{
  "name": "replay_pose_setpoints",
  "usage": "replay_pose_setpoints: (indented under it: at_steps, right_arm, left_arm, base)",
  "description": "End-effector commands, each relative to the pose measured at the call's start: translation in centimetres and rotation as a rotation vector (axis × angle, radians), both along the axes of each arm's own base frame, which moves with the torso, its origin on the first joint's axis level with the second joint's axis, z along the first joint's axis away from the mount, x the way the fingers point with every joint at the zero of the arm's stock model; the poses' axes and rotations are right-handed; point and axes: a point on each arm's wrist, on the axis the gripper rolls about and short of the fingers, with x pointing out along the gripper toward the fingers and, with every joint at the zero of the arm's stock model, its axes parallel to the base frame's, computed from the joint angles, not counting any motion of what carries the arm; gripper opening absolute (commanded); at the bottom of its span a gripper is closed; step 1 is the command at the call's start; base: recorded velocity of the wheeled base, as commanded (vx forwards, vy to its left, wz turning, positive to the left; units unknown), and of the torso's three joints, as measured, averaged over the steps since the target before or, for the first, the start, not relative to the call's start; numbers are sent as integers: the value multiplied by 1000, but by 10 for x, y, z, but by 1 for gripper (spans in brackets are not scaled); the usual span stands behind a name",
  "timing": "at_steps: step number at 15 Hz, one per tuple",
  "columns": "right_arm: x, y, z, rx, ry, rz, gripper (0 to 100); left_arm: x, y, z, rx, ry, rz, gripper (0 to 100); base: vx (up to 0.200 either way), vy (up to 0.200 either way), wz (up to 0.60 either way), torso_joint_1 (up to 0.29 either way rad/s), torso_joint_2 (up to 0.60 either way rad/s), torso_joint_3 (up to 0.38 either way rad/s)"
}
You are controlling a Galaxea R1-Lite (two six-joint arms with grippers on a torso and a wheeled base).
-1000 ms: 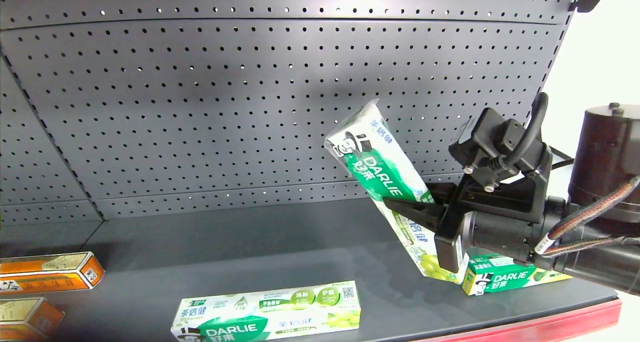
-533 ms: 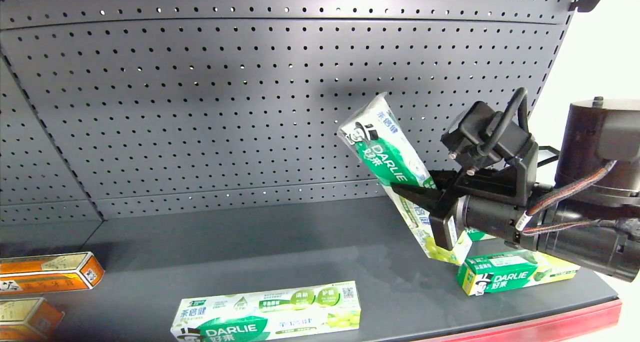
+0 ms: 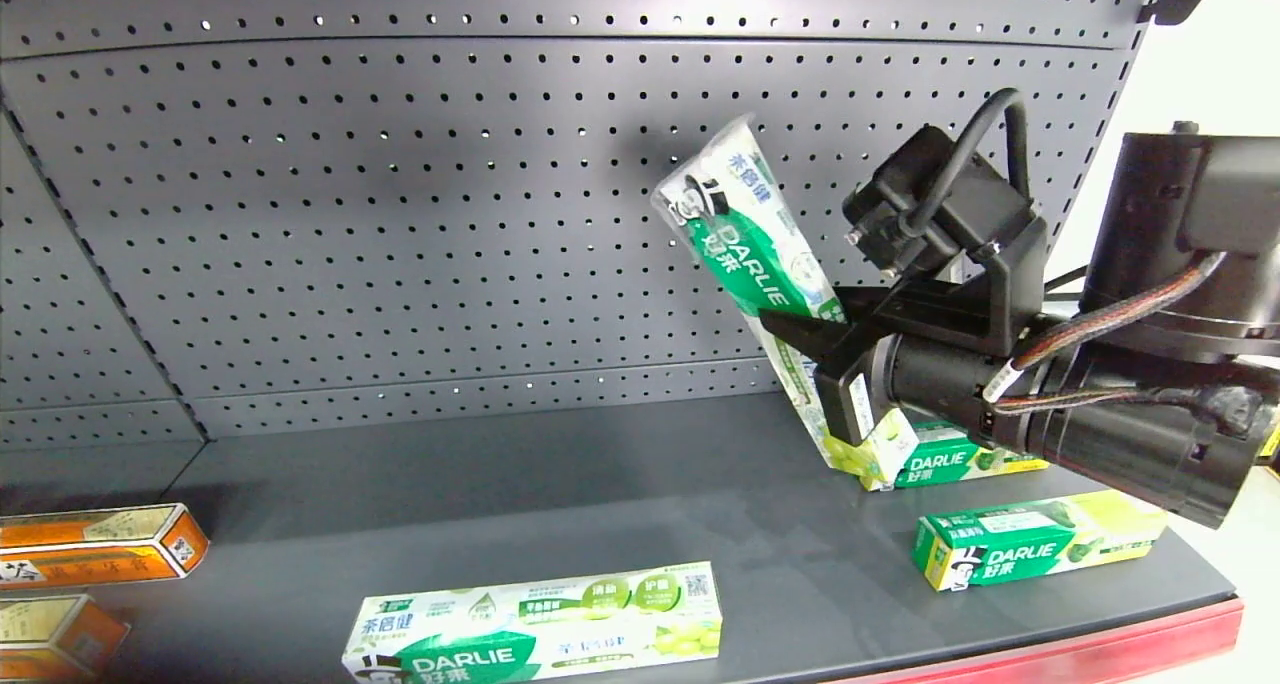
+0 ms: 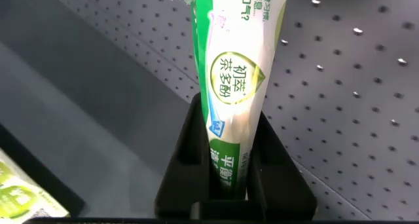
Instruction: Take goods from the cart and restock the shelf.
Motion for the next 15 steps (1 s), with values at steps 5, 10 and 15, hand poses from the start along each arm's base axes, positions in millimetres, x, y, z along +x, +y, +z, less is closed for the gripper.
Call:
replay_pose_setpoints:
  at_steps: [5,10,15]
  right_arm:
    - [0,6,-7,-18,16,16,0]
    - [0,8,-4,-27,36,90,0]
    - [4,1,1,-122,115,143,0]
  left_arm:
    - [0,0,0,0,-1,0,100]
    - [0,0,0,0,-1,0,100]
    - [0,0,0,0,-1,0,100]
  base:
    - [0,0,240,3,-1,1]
    - [0,0,0,0,0,0]
    - [0,0,0,0,0,0]
